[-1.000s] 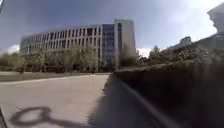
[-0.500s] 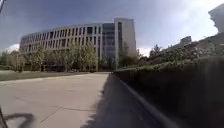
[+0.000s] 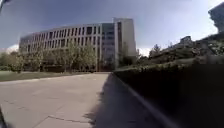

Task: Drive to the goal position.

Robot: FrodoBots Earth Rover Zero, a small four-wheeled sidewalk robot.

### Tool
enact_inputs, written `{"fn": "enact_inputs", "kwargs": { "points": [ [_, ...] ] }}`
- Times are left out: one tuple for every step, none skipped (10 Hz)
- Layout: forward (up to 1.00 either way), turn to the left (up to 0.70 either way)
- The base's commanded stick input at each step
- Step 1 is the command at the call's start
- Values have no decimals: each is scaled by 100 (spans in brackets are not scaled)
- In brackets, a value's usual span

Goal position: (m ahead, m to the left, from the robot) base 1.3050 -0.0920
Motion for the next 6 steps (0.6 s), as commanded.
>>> {"fn": "enact_inputs", "kwargs": {
  "points": [
    [70, 0],
    [70, 0],
    [70, 0],
    [70, 0],
    [70, 0],
    [70, 0]
  ]
}}
